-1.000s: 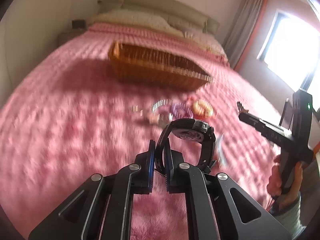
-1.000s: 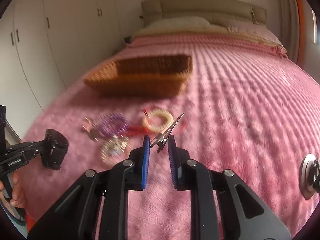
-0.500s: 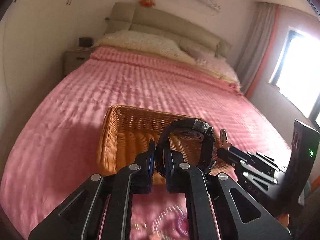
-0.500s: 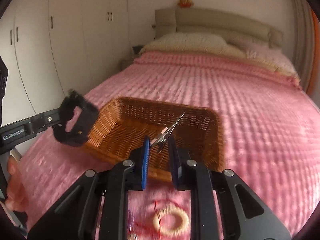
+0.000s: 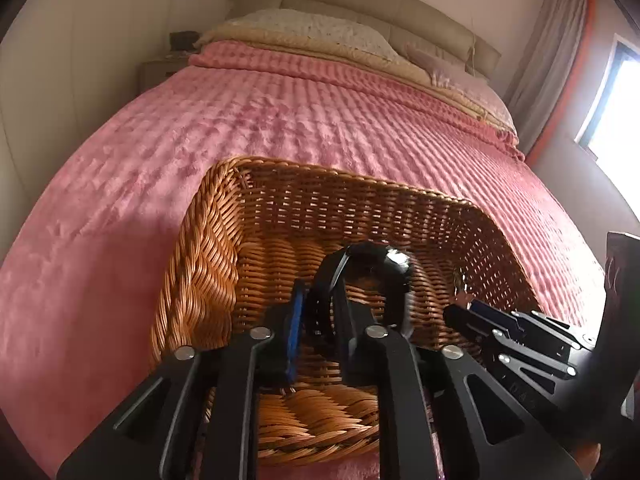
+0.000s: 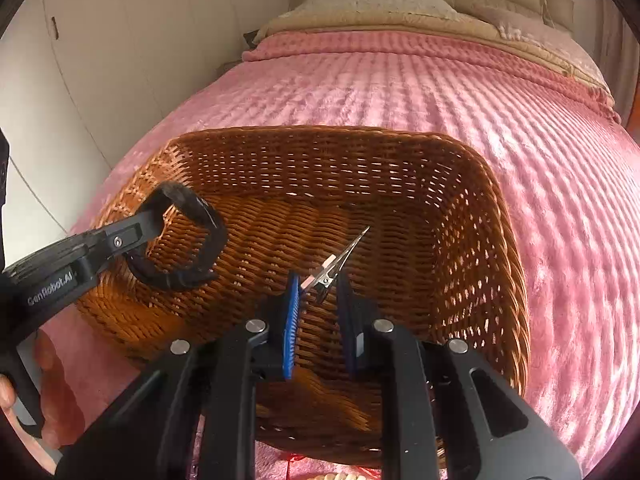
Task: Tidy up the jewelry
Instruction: 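Carry the watch and clip into the wicker basket and open both grippers, then grasp the pink star hair clip with the left gripper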
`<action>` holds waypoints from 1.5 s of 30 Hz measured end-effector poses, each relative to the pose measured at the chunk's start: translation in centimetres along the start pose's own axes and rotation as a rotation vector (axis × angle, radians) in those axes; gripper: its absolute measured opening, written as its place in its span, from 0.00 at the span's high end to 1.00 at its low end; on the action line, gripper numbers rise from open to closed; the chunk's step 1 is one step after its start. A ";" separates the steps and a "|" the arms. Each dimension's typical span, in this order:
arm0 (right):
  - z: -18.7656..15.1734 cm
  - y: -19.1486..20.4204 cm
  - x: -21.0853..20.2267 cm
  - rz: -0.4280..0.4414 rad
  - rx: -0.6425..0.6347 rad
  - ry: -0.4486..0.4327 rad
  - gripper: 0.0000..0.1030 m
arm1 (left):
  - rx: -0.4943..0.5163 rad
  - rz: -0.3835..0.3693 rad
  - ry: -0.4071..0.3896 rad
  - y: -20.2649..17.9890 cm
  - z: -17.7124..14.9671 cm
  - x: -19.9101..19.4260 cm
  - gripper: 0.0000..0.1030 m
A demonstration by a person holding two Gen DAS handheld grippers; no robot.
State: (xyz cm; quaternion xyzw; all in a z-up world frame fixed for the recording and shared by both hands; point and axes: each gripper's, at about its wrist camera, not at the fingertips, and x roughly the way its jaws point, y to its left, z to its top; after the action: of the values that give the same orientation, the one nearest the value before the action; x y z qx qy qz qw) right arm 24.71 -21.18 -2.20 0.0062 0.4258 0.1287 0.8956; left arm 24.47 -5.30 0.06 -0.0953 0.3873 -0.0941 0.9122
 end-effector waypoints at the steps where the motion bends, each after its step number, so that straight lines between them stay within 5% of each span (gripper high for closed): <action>1: -0.1 -0.1 -0.4 0.016 0.010 -0.005 0.80 | -0.001 -0.009 0.000 0.0 -0.1 -0.2 0.84; 2: -0.1 -0.2 -0.8 0.017 0.014 -0.015 0.77 | 0.007 -0.012 -0.011 -0.2 -0.1 -0.5 0.84; 4: -0.3 -0.3 -2.0 0.001 0.015 -0.051 0.50 | 0.026 -0.022 -0.035 -0.6 -0.1 -1.8 0.77; 5: -0.4 -0.2 -2.6 -0.003 0.011 -0.070 0.47 | 0.026 -0.037 -0.040 -0.6 -0.1 -2.4 0.73; 13: -3.8 1.0 -9.7 -0.002 -0.031 -0.170 0.47 | 0.042 -0.221 -0.125 -0.3 -3.2 -10.2 0.72; 19: -9.8 2.3 -14.7 0.009 -0.001 -0.213 0.47 | 0.064 -0.262 -0.149 -0.1 -8.0 -14.7 0.66; 28: -20.0 4.1 -15.5 -0.025 0.098 -0.144 0.47 | 0.037 -0.258 -0.070 1.5 -14.7 -14.4 0.60; 33: -22.0 5.7 -13.5 -0.055 0.103 -0.083 0.47 | -0.019 -0.253 0.018 2.6 -16.3 -12.0 0.60; 35: -21.9 6.1 -13.0 -0.094 0.085 -0.075 0.48 | -0.029 -0.248 0.055 2.3 -16.1 -11.0 0.60; 37: -22.1 5.8 -13.1 -0.114 0.087 -0.077 0.67 | -0.040 -0.245 0.083 2.1 -15.8 -9.9 0.60; 40: -22.0 4.9 -13.3 -0.122 0.091 -0.083 0.81 | -0.053 -0.250 0.129 1.6 -15.3 -8.1 0.65; 45: -22.1 2.8 -13.2 -0.044 0.138 -0.087 0.84 | 0.013 -0.195 0.151 0.4 -14.7 -6.9 0.71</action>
State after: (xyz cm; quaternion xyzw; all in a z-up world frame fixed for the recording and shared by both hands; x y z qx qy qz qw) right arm -0.80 -23.73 -5.96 0.0644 0.3945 0.0789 0.9132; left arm 9.13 -4.74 -5.33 -0.1194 0.4434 -0.1916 0.8674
